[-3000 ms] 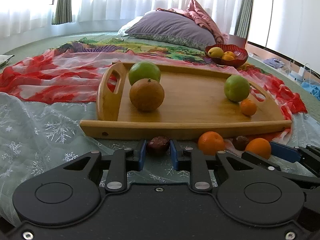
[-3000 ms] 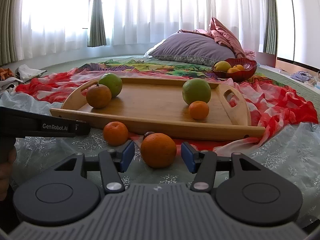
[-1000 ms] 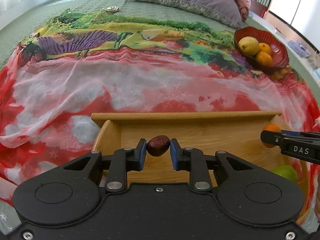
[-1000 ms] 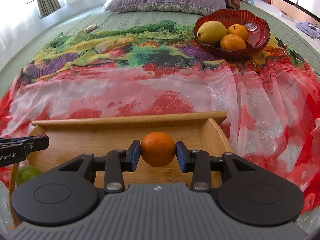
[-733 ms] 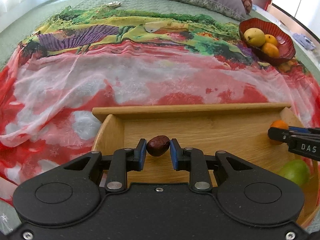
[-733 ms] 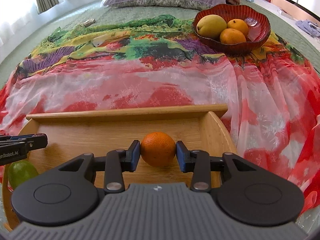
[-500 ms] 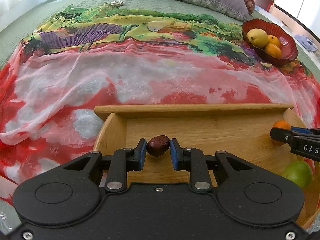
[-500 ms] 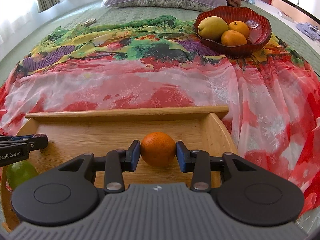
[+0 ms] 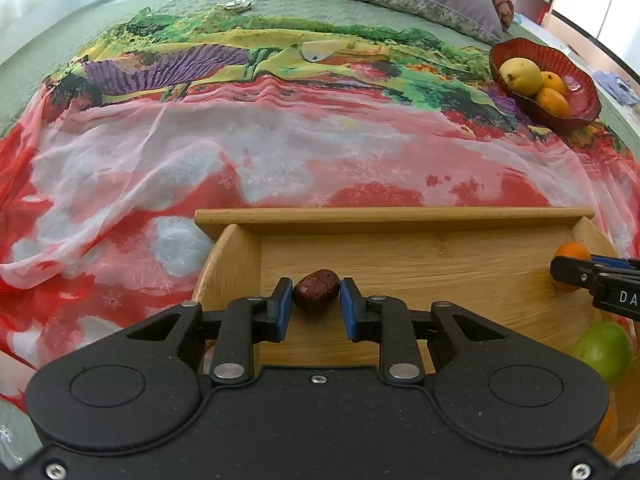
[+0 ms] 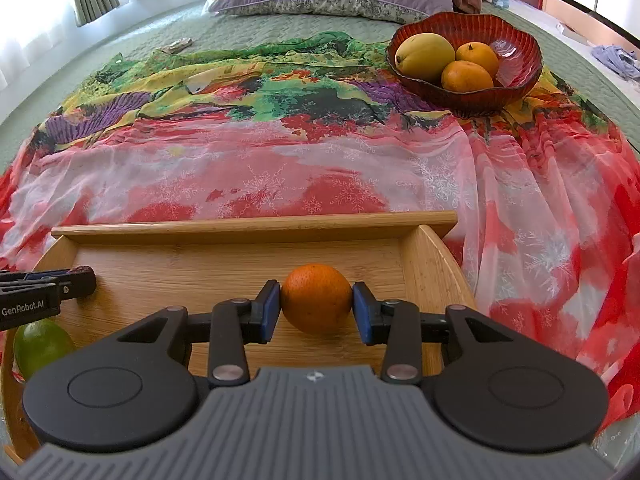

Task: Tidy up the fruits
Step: 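Carry the date and orange onto the tray and open both tools, then lift both open tools away from the tray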

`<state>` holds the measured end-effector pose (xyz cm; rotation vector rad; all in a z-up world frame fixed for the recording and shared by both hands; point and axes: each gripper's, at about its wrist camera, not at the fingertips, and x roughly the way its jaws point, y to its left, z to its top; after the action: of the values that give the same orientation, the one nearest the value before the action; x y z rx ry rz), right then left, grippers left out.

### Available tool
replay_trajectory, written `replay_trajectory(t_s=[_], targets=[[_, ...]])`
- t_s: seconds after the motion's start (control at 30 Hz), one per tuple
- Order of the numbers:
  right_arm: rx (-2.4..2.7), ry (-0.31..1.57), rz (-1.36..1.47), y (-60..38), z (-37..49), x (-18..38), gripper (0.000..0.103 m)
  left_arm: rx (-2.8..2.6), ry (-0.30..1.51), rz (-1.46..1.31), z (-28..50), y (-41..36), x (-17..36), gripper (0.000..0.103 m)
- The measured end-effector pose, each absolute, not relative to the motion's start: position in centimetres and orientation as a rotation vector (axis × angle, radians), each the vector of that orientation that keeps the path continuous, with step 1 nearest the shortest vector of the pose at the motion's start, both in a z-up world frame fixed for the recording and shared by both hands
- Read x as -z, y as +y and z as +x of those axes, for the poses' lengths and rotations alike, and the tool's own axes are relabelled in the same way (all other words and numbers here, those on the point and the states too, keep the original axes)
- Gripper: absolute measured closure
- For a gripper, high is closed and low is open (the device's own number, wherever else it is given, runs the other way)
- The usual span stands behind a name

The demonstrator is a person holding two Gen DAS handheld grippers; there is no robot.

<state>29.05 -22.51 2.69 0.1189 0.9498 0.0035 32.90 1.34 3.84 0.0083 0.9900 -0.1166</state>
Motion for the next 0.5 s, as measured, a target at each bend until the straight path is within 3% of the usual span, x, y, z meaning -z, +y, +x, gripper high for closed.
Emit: replay_trajectory(t_s=[0.1,0.27,0.33,0.4,0.5], targets=[[-0.012,0.94,0.129,-22.7,28.8,-2.8,0.051,0.124,0.973,0.042,32.6,1.1,-4.0,0.052],[-0.014,0.912,0.13,-22.7,28.2,-3.4,0.042,0.13,0.938,0.059,31.7,1.1,-4.8,0.036],[-0.016,0.9,0.129,-22.7,27.9,-3.9,0.037,0.131,0.917,0.066,31.3,1.2,-5.3,0.018],[-0.016,0.882,0.116,-22.6,27.4,-4.4,0.032,0.125,0.891,0.08,30.6,1.3,-5.7,0.01],[-0.006,0.837,0.088,-22.5,26.4,-5.1,0.024,0.119,0.858,0.109,29.2,1.3,-6.4,0.01]])
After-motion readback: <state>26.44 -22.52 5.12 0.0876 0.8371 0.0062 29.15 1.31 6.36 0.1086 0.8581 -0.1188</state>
